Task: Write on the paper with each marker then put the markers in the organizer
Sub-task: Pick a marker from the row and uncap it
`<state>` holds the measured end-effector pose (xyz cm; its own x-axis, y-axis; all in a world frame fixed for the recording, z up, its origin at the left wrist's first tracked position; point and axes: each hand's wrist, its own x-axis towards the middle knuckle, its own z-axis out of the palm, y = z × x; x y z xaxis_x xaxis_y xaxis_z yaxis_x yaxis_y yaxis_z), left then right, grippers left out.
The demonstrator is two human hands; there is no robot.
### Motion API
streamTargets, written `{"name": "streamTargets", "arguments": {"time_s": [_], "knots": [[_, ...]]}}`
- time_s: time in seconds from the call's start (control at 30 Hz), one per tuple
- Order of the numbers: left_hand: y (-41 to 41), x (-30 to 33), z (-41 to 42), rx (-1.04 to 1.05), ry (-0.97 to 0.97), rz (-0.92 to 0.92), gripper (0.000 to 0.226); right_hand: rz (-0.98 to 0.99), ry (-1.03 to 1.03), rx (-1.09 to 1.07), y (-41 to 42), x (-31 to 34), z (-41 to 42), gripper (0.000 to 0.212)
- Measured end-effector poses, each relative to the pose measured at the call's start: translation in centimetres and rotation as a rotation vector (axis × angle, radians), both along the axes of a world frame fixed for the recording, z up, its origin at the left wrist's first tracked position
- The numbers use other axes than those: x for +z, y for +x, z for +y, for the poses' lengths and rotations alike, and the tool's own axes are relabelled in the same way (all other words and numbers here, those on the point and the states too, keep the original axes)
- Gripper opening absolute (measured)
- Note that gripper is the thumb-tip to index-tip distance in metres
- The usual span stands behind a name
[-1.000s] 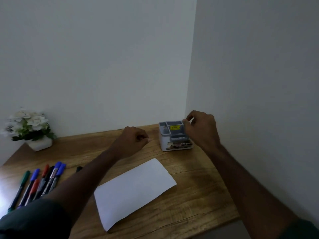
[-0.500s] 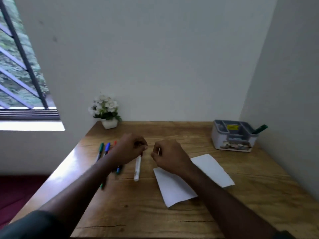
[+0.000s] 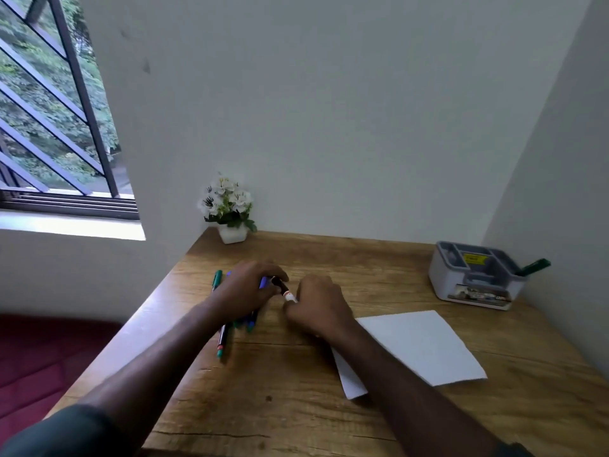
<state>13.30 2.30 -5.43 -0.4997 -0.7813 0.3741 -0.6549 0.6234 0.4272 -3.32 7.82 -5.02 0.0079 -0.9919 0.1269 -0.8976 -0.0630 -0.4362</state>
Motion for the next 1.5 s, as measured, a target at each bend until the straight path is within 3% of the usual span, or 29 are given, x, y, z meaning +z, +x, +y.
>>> {"name": "streamTargets", "arguments": {"time_s": [0.2,0.27,0.33,0.43,0.53,0.63,0.7,0.77,0.83,0.97,1.17,1.23,1.3,1.37,1.5], "knots": [[-1.3,0.8,-0.1,-0.064,-0.014,0.061,0.021,-0.118,-0.149,0.056,-4.1,2.1,0.7,0.021],[-2.3,1.0,-0.2,-0.111,0.005,0.094,0.02,-0.328,-0.148,0.12,-6.0,2.3,0.8,0.02],[-3.8,1.3,-0.1,-0.18,0.009,0.158,0.019,-0.675,-0.073,0.184,-8.1,1.9,0.8,0.018],[-6.3,1.6,0.0,-0.246,0.064,0.235,0.021,-1.131,-0.023,0.25,-10.9,0.1,0.9,0.032],[-8.0,1.7,-0.1,-0.294,0.174,0.283,0.02,-1.3,-0.06,0.258,-11.8,-1.3,1.0,0.048],[-8.7,1.8,-0.4,-0.339,0.26,0.34,0.014,-1.441,-0.095,0.336,-12.1,-1.4,1.0,0.048],[-9.0,1.5,-0.5,-0.342,0.277,0.332,0.015,-1.447,-0.103,0.322,-12.0,-1.3,1.1,0.037],[-9.3,1.0,-0.5,-0.392,0.326,0.305,0.014,-1.309,-0.113,0.223,-11.3,-1.4,1.1,0.025],[-9.6,0.5,-0.3,-0.464,0.348,0.242,0.018,-1.2,-0.113,0.145,-10.6,-1.5,1.0,0.026],[-9.0,0.7,-0.6,-0.555,0.503,0.271,0.025,-1.229,-0.053,0.048,-10.6,-0.9,1.0,0.026],[-8.5,1.5,-0.8,-0.695,0.659,0.289,0.032,-1.181,-0.067,0.141,-11.0,-0.8,1.1,0.028],[-8.2,1.7,-0.8,-0.745,0.678,0.293,0.033,-1.216,-0.065,0.142,-11.2,-0.6,1.2,0.024],[-7.5,1.6,-0.7,-0.783,0.724,0.284,0.036,-1.425,-0.093,0.108,-11.9,-0.1,1.4,0.017],[-7.0,1.2,-0.7,-0.705,0.761,0.293,0.035,-1.58,-0.164,0.095,-13.0,0.5,1.5,0.019],[-7.2,0.9,-1.0,-0.447,0.564,0.222,0.023,-1.337,-0.18,0.104,-13.1,0.1,1.7,0.022]]}}
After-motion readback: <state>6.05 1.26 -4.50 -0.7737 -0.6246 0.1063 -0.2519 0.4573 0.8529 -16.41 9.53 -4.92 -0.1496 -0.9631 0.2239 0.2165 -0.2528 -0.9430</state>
